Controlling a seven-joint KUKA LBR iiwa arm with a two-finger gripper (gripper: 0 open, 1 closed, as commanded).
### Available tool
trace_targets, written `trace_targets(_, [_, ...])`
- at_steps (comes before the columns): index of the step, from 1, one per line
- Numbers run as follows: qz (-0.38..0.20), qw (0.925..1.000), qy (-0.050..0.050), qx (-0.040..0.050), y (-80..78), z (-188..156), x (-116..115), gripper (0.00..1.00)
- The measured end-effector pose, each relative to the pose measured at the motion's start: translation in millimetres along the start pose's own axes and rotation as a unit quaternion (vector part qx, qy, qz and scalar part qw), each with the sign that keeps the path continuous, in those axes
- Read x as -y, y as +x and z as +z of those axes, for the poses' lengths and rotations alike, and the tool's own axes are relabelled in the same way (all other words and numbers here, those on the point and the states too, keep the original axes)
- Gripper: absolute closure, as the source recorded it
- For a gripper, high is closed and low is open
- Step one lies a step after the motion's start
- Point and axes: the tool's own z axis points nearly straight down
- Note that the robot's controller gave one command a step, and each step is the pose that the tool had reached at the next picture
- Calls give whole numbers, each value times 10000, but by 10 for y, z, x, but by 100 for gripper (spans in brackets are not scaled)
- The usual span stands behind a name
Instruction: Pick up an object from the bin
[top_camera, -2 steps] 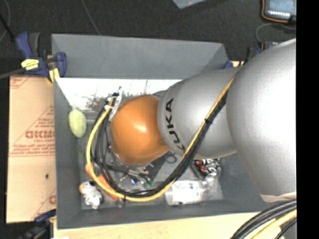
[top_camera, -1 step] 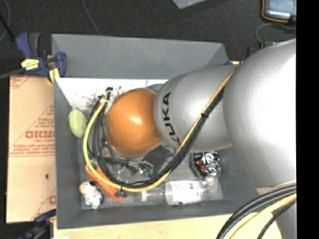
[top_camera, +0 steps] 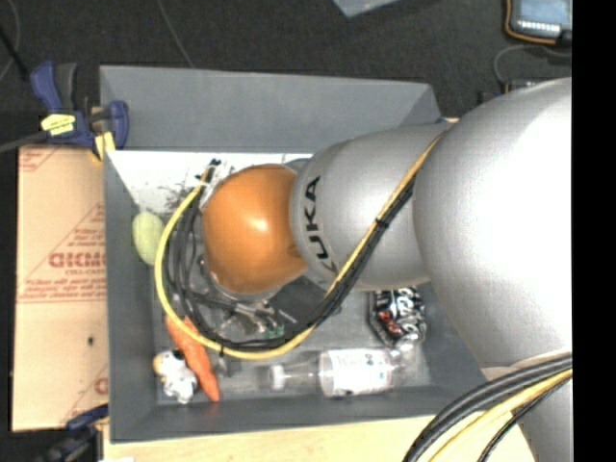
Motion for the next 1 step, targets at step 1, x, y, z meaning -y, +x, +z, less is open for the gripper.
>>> trace_targets(1, [89, 10000, 4, 8, 0, 17, -19, 0])
